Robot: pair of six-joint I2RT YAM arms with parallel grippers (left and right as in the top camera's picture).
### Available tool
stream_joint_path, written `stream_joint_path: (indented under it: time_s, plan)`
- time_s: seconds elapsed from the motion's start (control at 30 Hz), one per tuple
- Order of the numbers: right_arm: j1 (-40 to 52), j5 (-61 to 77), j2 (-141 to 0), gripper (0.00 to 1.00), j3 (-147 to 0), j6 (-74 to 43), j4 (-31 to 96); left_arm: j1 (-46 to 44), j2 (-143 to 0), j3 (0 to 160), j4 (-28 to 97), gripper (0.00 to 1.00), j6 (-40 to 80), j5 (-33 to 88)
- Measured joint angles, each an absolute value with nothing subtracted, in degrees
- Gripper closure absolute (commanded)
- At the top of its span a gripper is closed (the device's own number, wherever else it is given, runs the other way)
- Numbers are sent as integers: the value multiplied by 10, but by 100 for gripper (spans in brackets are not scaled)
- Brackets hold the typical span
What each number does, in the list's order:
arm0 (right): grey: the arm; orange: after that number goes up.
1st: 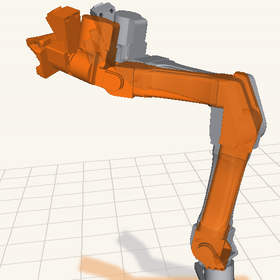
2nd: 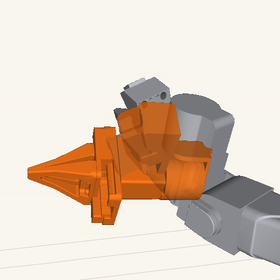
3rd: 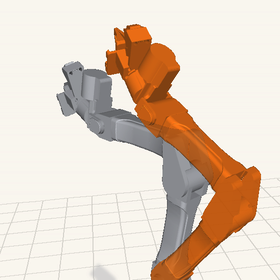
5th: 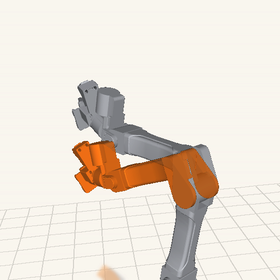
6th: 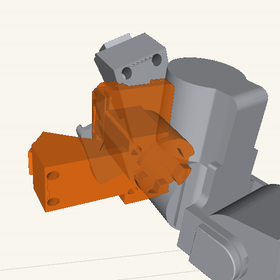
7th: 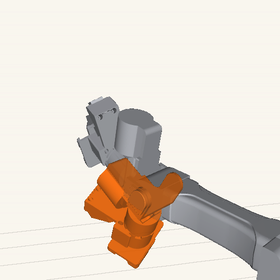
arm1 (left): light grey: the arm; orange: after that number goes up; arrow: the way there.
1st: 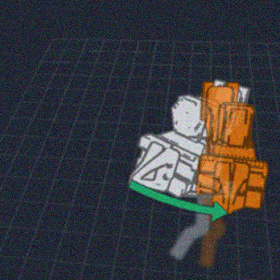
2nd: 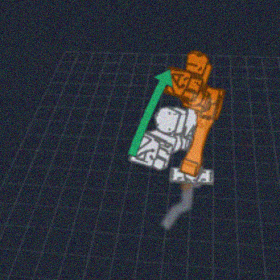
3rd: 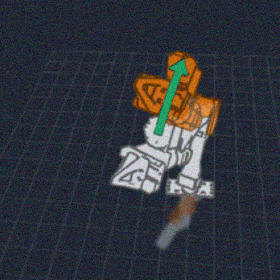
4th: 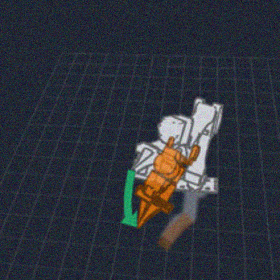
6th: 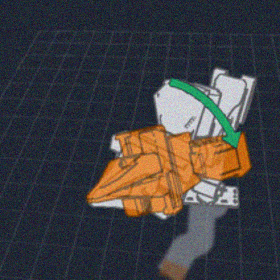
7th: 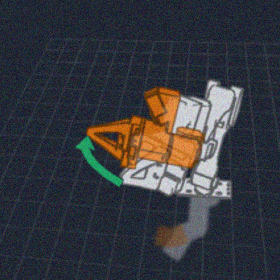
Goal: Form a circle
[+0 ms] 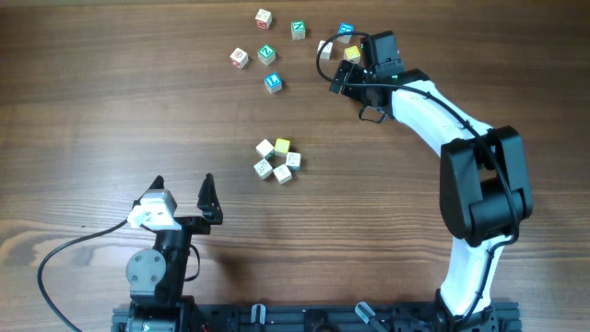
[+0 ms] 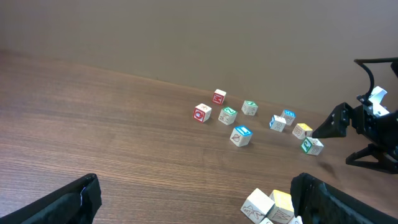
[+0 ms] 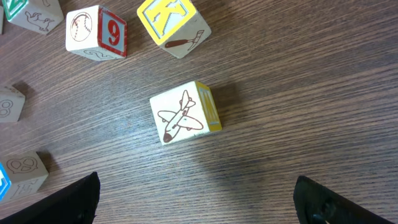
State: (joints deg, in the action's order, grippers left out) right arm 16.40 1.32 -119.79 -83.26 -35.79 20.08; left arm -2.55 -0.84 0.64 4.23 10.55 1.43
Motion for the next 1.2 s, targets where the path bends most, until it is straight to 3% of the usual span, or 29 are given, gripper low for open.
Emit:
stream_joint_path:
  time_s: [0.33, 0.57, 0.8, 1.0, 1.2]
  plan:
    - [164, 13, -1180, 0, -830, -358, 206, -25, -8, 6, 42, 0, 105, 14]
    - [163, -91, -945, 0, -827, -315, 202, -25, -8, 6, 42, 0, 105, 14]
    - [163, -132, -882, 0, -820, -224, 273, -25, -8, 6, 42, 0, 105, 14]
    - [163, -94, -835, 0, -694, -38, 168, -25, -8, 6, 42, 0, 105, 14]
    - [128, -36, -769, 0, -511, 28, 129, -25, -8, 6, 42, 0, 105, 14]
